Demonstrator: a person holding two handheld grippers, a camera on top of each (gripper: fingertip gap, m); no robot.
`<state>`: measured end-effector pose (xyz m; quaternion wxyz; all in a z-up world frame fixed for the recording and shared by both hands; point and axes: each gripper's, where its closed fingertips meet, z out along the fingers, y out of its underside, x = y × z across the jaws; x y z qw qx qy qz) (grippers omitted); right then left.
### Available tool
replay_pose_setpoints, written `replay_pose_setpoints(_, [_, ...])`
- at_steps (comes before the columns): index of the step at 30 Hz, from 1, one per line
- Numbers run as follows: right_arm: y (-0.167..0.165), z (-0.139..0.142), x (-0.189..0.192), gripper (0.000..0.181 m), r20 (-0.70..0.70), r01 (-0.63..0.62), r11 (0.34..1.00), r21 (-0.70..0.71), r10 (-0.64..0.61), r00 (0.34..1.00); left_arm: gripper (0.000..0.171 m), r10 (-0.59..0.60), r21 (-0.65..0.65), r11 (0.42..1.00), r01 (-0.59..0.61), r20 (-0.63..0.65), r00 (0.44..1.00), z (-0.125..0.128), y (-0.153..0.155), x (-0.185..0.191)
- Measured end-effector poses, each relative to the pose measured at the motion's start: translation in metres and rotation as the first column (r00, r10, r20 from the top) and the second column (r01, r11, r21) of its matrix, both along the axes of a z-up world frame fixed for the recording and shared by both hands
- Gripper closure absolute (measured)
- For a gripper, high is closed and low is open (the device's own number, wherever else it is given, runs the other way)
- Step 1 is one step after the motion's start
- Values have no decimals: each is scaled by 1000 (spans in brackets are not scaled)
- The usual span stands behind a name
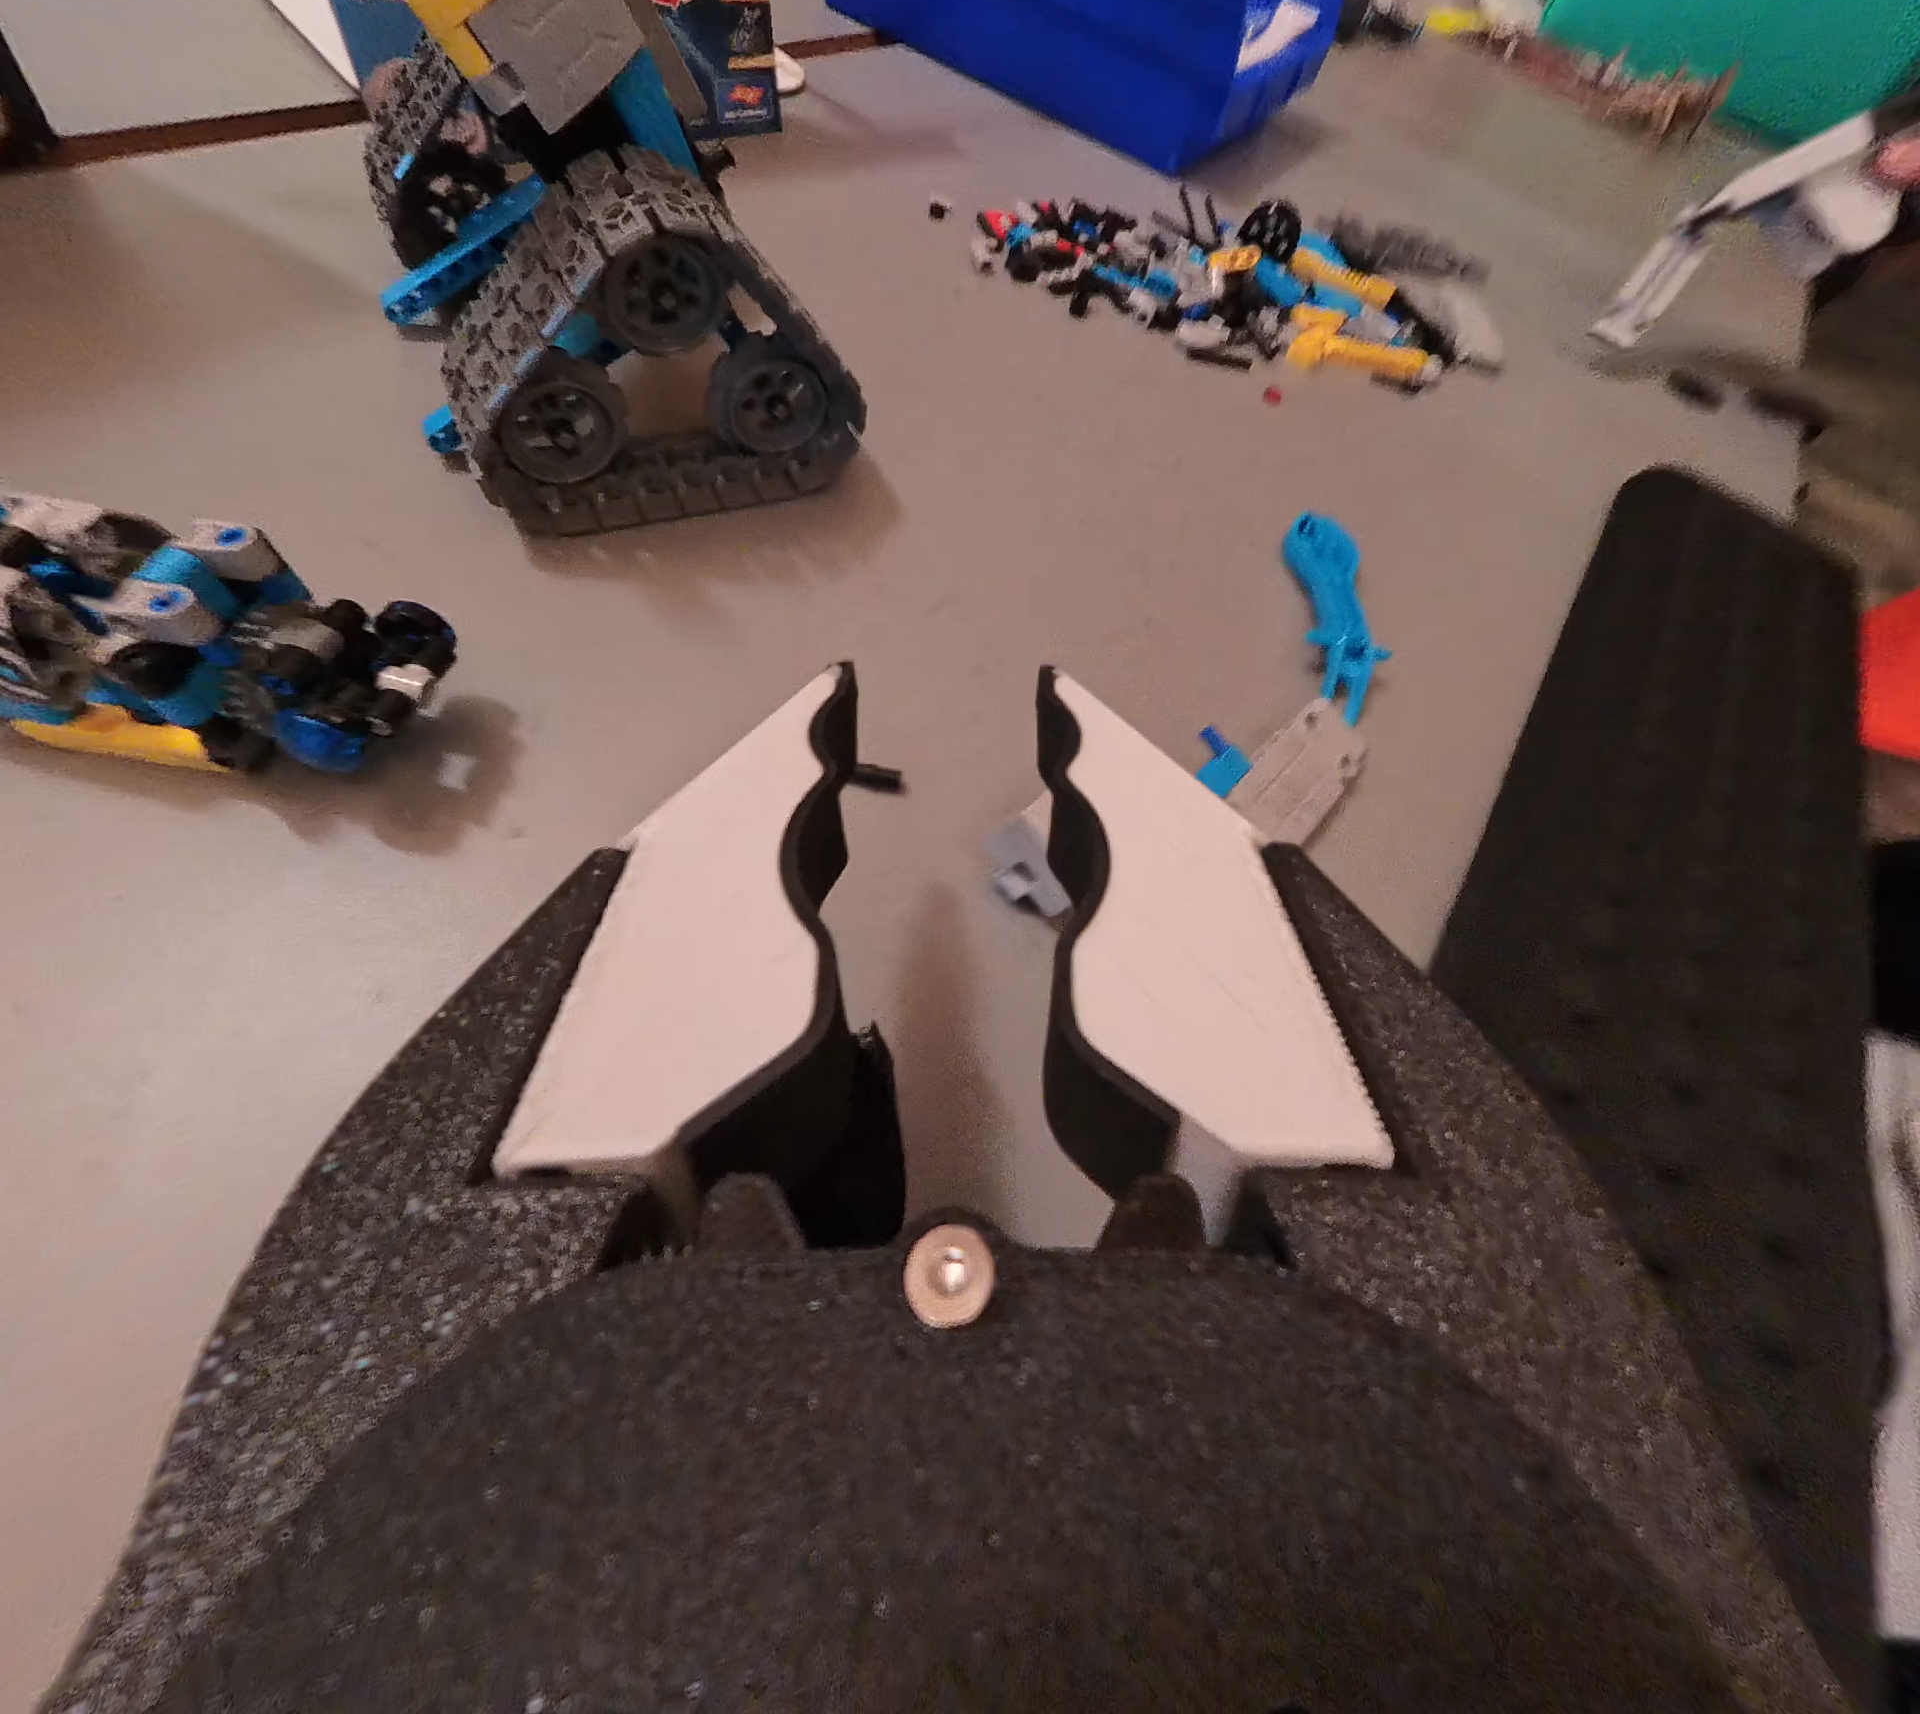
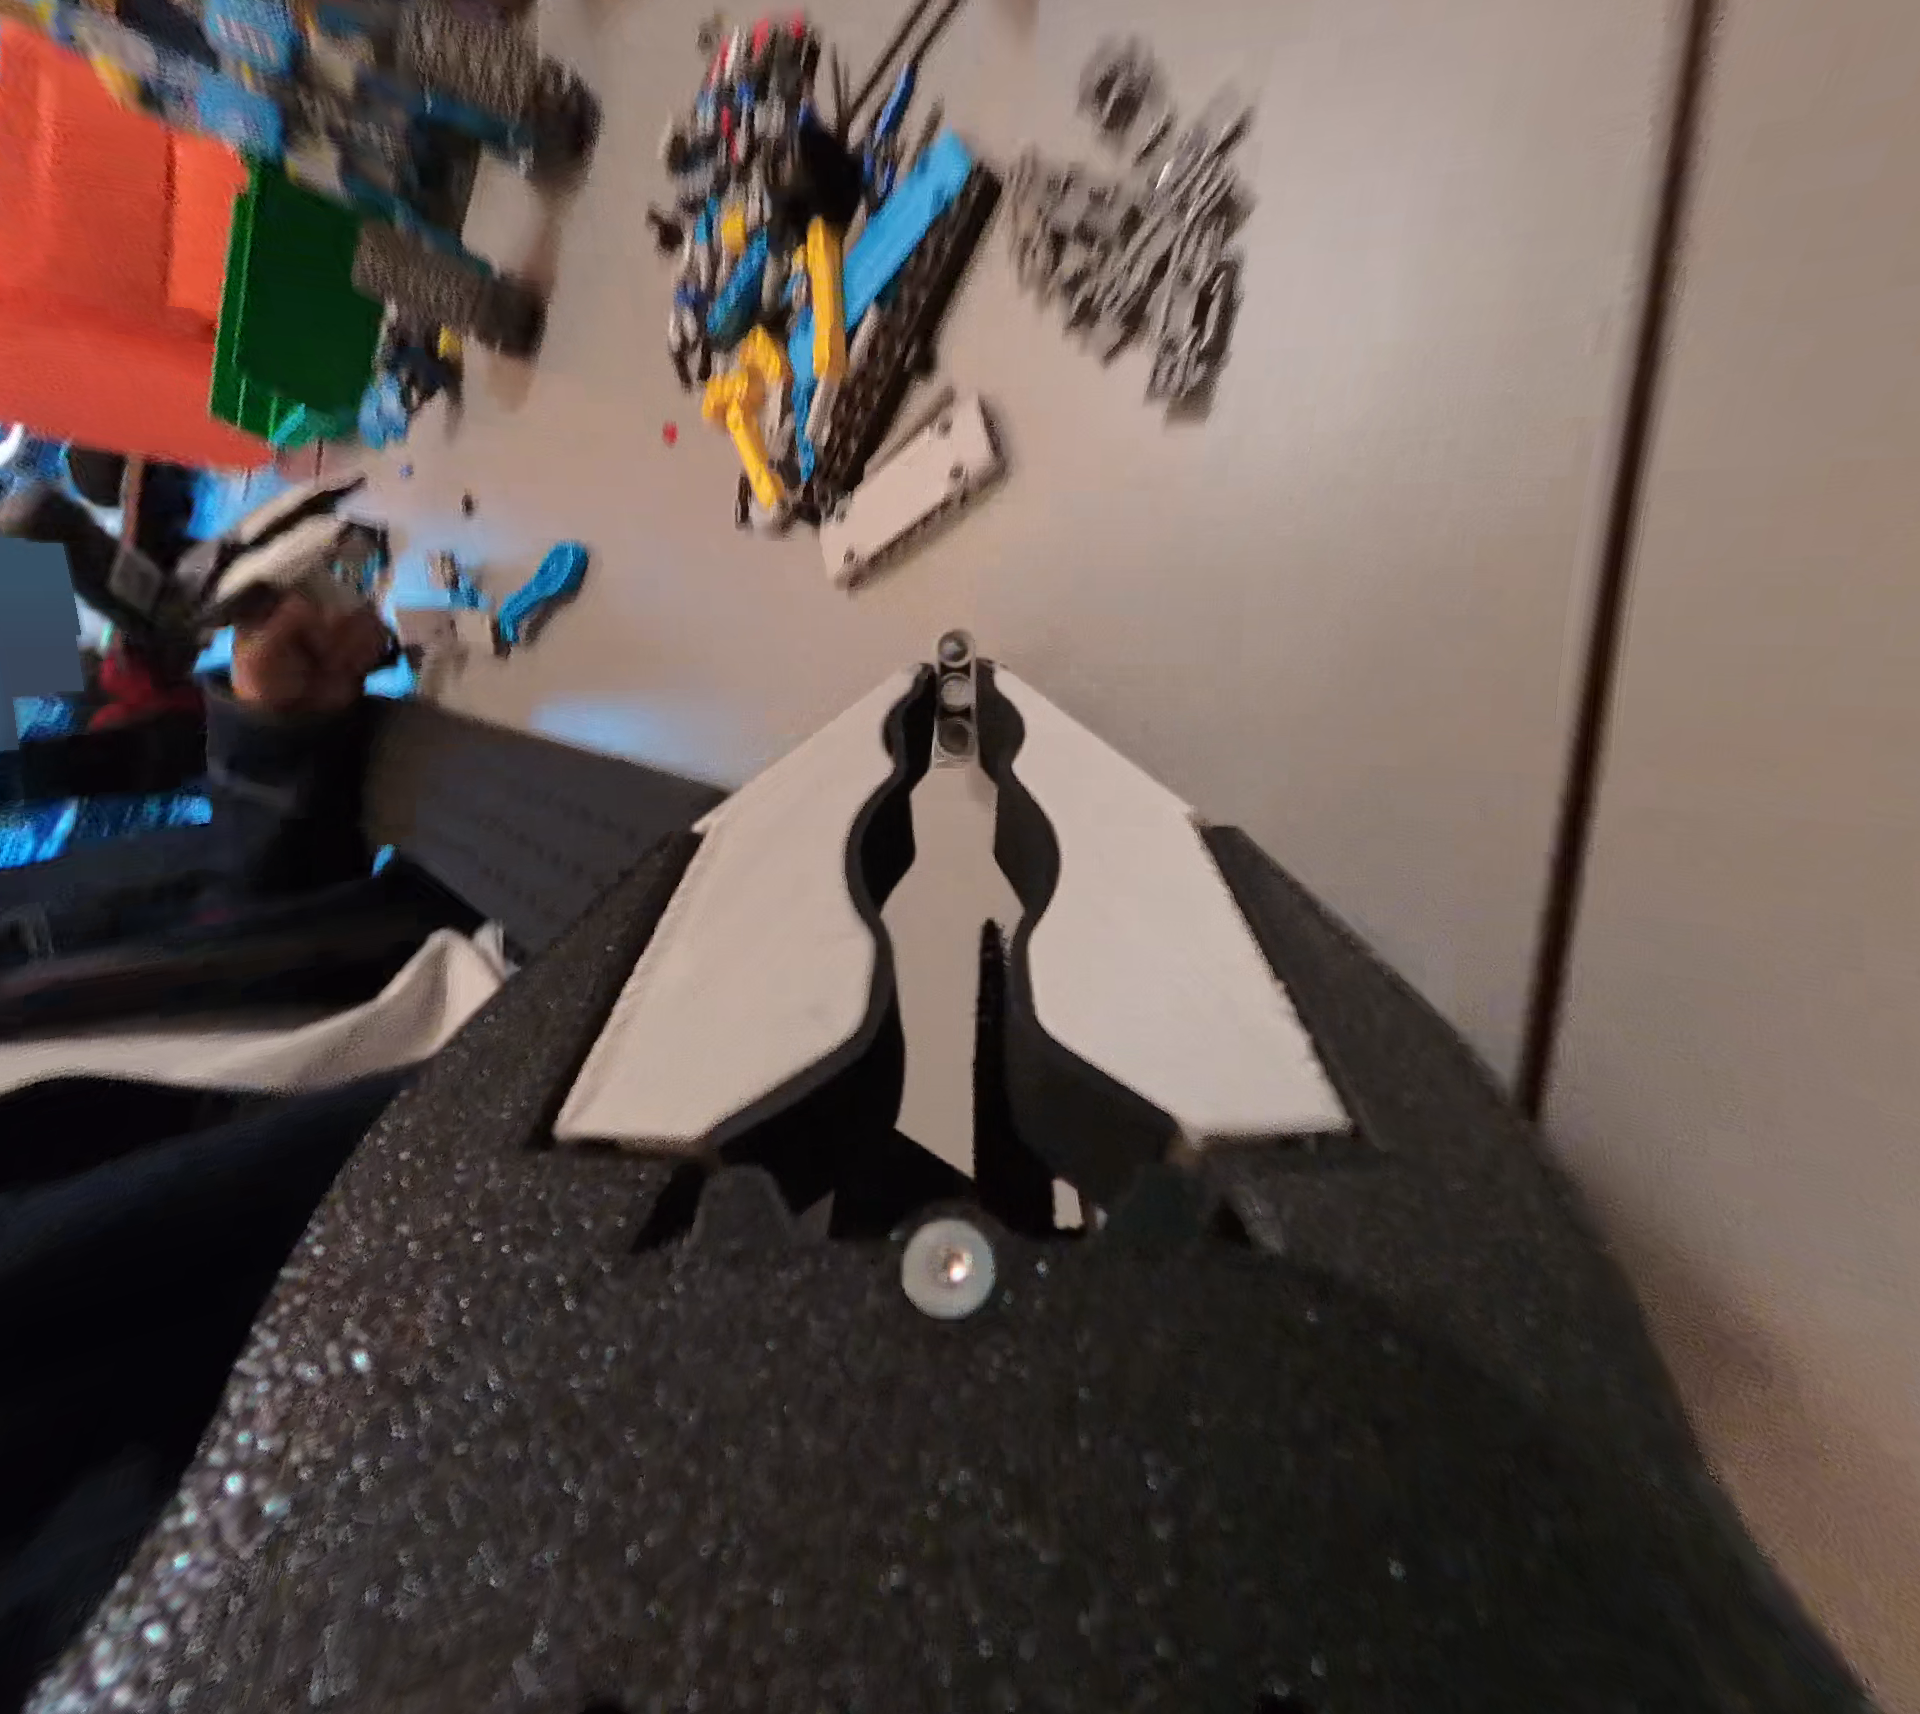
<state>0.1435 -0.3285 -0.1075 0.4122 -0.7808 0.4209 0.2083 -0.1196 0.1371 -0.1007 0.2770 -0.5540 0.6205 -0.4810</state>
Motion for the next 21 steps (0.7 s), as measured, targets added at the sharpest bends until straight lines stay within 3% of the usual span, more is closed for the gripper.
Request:
replay_pose_setpoints(4, [40,-26,1,174,59,-94,995,-18,95,994,137,-18,96,995,21,-41,999,-7,9,2])
replay_pose_setpoints(7, [40,-52,22,171,207,-85,961,-262,142,968,137,-28,100,994,35,-67,997,-8,11,3])
replay_pose_setpoints(9, [46,-41,30,150,313,-75,964,-255,155,937,137,-23,118,992,33,-88,996,-10,14,-1])
replay_pose_setpoints(13, [30,-13,47,144,448,70,952,-297,74,891,137,-30,166,985,47,-108,994,-14,22,-11])
replay_pose_setpoints(16, [62,27,32,151,524,86,988,-126,-7,852,137,-73,204,974,97,-121,990,-19,20,-11])
replay_pose_setpoints(18, [110,53,1,155,521,4,996,85,-48,852,137,-111,230,963,140,-134,985,-22,15,-8])
replay_pose_setpoints(21, [186,68,-54,160,485,-130,941,312,-41,874,137,-145,262,947,186,-168,975,-29,10,-1])
